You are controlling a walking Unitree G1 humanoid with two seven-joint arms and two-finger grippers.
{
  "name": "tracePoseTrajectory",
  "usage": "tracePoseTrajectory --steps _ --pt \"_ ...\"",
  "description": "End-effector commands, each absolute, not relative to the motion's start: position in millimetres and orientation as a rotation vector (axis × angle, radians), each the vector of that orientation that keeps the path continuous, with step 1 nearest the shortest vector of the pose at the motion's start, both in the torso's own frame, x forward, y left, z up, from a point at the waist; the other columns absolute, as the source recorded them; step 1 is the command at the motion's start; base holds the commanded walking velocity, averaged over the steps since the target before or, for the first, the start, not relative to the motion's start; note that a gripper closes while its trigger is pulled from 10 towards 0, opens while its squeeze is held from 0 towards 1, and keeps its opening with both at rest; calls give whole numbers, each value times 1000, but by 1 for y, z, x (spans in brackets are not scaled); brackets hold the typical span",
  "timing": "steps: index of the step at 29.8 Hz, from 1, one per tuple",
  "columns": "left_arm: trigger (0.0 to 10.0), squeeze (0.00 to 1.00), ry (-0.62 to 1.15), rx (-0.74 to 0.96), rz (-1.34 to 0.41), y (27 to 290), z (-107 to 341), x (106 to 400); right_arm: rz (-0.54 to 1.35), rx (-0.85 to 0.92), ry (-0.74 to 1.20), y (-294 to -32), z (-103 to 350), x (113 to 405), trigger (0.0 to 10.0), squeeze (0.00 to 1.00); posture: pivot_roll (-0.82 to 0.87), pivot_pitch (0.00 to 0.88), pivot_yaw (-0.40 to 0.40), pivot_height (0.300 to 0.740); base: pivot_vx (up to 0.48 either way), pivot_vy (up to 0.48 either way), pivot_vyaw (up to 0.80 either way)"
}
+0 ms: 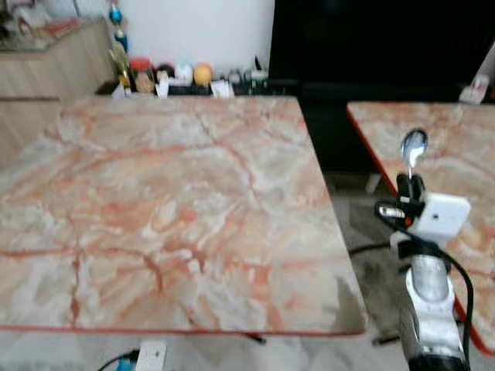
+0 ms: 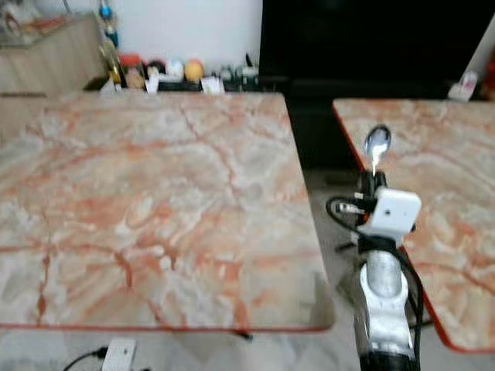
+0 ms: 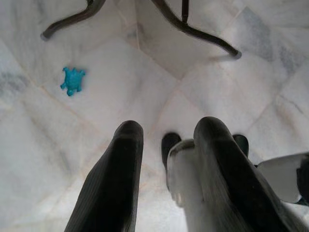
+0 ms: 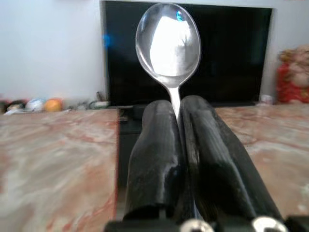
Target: Setting the table
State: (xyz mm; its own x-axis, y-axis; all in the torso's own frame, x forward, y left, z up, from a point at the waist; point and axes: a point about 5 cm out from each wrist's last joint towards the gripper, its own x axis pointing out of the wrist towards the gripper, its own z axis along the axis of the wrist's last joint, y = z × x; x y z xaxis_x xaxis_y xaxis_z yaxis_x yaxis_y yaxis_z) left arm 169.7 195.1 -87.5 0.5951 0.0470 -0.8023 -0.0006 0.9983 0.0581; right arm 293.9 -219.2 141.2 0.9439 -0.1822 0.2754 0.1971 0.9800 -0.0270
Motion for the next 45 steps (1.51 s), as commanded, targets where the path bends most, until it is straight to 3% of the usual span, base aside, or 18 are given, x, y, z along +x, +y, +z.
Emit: tracePoseTrajectory --steps 1,18,45 --pt "10000 0 946 63 31 196 -89 168 -183 -51 -309 -217 149 296 10000 0 38 6 -31 736 0 -274 0" --pt "10000 0 939 80 27 205 -88 165 -168 -83 -315 -214 152 297 10000 0 30 9 -15 736 0 -253 0" --pt "10000 0 887 99 -23 190 -83 180 -165 -77 -314 -214 153 299 10000 0 27 0 -19 736 0 -378 0"
